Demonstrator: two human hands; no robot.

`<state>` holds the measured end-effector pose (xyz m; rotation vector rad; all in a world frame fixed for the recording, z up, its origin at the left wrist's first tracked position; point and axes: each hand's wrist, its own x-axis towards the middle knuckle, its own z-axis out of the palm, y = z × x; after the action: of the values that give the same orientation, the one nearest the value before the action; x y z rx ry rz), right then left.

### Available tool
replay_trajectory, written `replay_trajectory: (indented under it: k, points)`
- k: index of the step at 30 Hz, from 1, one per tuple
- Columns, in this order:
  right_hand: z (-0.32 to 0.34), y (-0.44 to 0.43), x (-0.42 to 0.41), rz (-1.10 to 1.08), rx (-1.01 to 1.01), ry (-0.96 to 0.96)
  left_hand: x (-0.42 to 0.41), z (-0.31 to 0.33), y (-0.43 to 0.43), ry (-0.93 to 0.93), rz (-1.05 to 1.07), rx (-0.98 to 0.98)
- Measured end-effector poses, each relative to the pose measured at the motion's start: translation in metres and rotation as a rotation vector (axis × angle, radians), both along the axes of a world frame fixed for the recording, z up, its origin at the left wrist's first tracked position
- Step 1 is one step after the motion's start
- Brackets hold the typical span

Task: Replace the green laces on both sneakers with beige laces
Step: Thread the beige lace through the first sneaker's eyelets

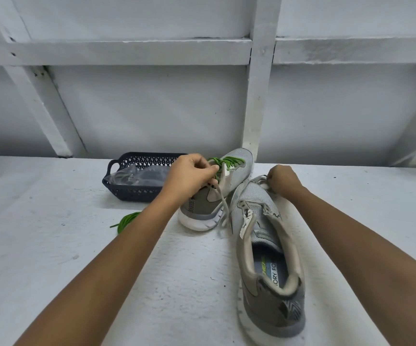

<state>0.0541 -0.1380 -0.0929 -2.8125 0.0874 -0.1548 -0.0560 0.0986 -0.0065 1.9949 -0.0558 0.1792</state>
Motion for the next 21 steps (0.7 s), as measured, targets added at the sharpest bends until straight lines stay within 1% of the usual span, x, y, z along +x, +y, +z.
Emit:
replay_trajectory:
  k: [3,6,8,9,10,11,12,14,16,17,18,19,21]
  points:
    - [0.001,0.000,-0.003,0.004,-0.008,0.020,0.005,-0.002,0.001,-0.015,0.000,0.065]
    - [0.005,0.001,-0.009,0.008,-0.007,0.015,0.005,-0.001,-0.002,-0.060,-0.029,0.201]
    - [0.012,0.003,-0.019,-0.037,0.047,0.011,0.005,0.000,-0.007,-0.101,-0.047,0.297]
    - [0.018,0.004,-0.024,-0.069,0.108,0.012,0.005,0.000,-0.009,-0.120,-0.038,0.343]
    - [0.024,0.005,-0.028,-0.099,0.187,0.020,0.005,0.001,-0.011,-0.141,-0.024,0.369]
    - [0.031,0.004,-0.035,-0.131,0.319,0.041,0.005,0.001,-0.013,-0.171,-0.010,0.384]
    - [0.038,0.005,-0.041,-0.159,0.515,0.072,0.005,0.001,-0.015,-0.214,0.003,0.415]
    - [0.052,0.006,-0.058,-0.200,0.909,0.185,0.006,0.001,-0.019,-0.289,0.040,0.565]
    - [0.063,0.006,-0.076,-0.198,1.166,0.295,0.006,-0.001,-0.021,-0.327,0.064,0.766]
    - [0.067,0.007,-0.084,-0.191,1.251,0.340,0.006,-0.002,-0.022,-0.338,0.066,0.836]
    - [0.069,0.008,-0.092,-0.183,1.304,0.372,0.003,-0.003,-0.023,-0.354,0.066,0.850]
    - [0.071,0.010,-0.099,-0.169,1.323,0.387,0.002,-0.004,-0.024,-0.354,0.058,0.809]
    - [0.069,0.015,-0.112,-0.125,1.306,0.366,-0.006,-0.004,-0.028,-0.300,0.033,0.599]
